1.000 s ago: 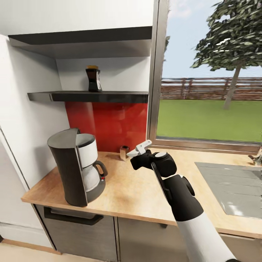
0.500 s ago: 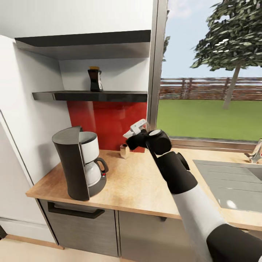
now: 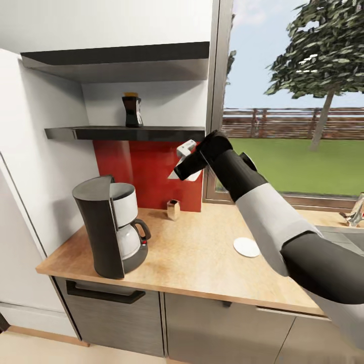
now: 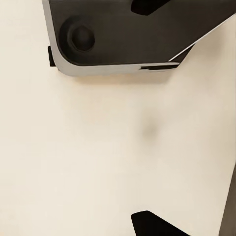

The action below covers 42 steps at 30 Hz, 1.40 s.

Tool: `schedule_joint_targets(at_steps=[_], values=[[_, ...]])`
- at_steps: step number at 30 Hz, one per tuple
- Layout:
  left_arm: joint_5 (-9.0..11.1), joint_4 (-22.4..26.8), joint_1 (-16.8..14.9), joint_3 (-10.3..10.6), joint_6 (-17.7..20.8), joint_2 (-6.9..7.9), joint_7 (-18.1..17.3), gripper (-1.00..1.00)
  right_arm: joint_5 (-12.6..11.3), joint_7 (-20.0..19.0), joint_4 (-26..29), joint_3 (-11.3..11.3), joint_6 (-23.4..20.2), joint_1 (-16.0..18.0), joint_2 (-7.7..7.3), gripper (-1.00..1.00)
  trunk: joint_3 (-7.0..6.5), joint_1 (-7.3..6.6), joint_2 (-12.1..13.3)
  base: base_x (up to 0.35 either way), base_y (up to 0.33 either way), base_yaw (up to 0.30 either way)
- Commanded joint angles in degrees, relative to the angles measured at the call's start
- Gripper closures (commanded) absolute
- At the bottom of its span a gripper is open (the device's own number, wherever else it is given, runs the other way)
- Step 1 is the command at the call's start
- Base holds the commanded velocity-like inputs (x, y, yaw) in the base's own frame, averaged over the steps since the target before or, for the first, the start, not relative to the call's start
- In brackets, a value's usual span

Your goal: Set up a coffee station on the kitchen countertop: keep the coffee maker on the countertop, move the bottle of coffee from the kitchen shelf to the counter next to the coffee maker, place a paper coffee filter on top of the coffee maker, put the saucer next to the coffee maker with the coffee cup on the saucer, and place the electric kettle next to the coffee maker.

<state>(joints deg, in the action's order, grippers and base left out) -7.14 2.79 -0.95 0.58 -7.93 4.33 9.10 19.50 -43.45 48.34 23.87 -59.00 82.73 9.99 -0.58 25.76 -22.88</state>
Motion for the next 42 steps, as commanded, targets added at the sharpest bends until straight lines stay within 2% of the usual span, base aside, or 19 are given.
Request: schedule_joint_targets(at_steps=[1, 8, 12, 14, 17, 20, 24, 27, 34, 37, 42], values=[[-0.6, -0.1, 0.0, 0.0, -0.2, 0.02, 0.3, -1.00, 0.4, -1.1, -1.3, 0.0, -0.2, 1.0, 0.01, 1.00, 0.03, 0.02, 0.0, 0.000, 0.000, 0.000], [-0.5, -0.1, -0.1, 0.0, -0.2, 0.00, 0.3, -1.00, 0.4, -4.7, -10.2, 0.1, -0.2, 6.7, 0.01, 1.00, 0.03, 0.02, 0.0, 0.000, 0.000, 0.000], [-0.5, -0.1, -0.1, 0.0, -0.2, -0.10, 0.3, -1.00, 0.5, -5.5, -12.4, 0.7, -0.2, 8.5, 0.01, 1.00, 0.03, 0.02, 0.0, 0.000, 0.000, 0.000], [-0.5, -0.1, -0.1, 0.0, -0.2, -0.10, 0.3, -1.00, 0.5, -7.0, -12.3, 3.1, -0.2, 8.8, 0.01, 1.00, 0.03, 0.02, 0.0, 0.000, 0.000, 0.000], [-0.4, -0.1, -0.1, -0.1, -0.2, -0.01, 0.3, -1.00, 0.5, -12.9, -8.9, 12.1, -0.2, 9.0, 0.01, 1.00, 0.03, 0.02, 0.0, 0.000, 0.000, 0.000], [-0.2, -0.1, -0.1, -0.2, -0.2, 0.22, 0.3, -1.00, 0.6, -18.4, -4.1, 17.2, -0.2, 9.0, 0.01, 1.00, 0.03, 0.02, 0.0, 0.000, 0.000, 0.000], [-0.1, -0.1, -0.1, -0.2, -0.2, 0.44, 0.3, -1.00, 0.6, -21.8, 0.4, 20.8, -0.2, 9.0, 0.01, 1.00, 0.03, 0.02, 0.0, 0.000, 0.000, 0.000], [-0.1, -0.1, -0.1, -0.3, -0.2, 0.44, 0.3, -1.00, 0.6, -22.5, 1.5, 21.6, -0.2, 9.0, 0.01, 1.00, 0.03, 0.02, 0.0, 0.000, 0.000, 0.000], [-0.1, -0.1, -0.1, -0.3, -0.2, 0.42, 0.3, -1.00, 0.6, -22.7, 2.5, 21.9, -0.1, 9.0, 0.01, 1.00, 0.03, 0.02, 0.0, 0.000, 0.000, 0.000], [0.0, -0.2, 0.0, -0.3, -0.3, 0.49, 0.3, -1.00, 0.9, -22.4, 3.4, 22.9, 0.0, 8.9, 0.01, 1.00, 0.03, 0.02, 0.0, 0.000, 0.000, 0.000], [0.0, -0.2, -0.2, -0.2, -0.4, 0.50, 0.3, -1.00, 0.9, -22.4, 3.9, 21.9, 0.0, 8.9, 0.01, 1.00, 0.03, 0.02, 0.0, 0.000, 0.000, 0.000]])
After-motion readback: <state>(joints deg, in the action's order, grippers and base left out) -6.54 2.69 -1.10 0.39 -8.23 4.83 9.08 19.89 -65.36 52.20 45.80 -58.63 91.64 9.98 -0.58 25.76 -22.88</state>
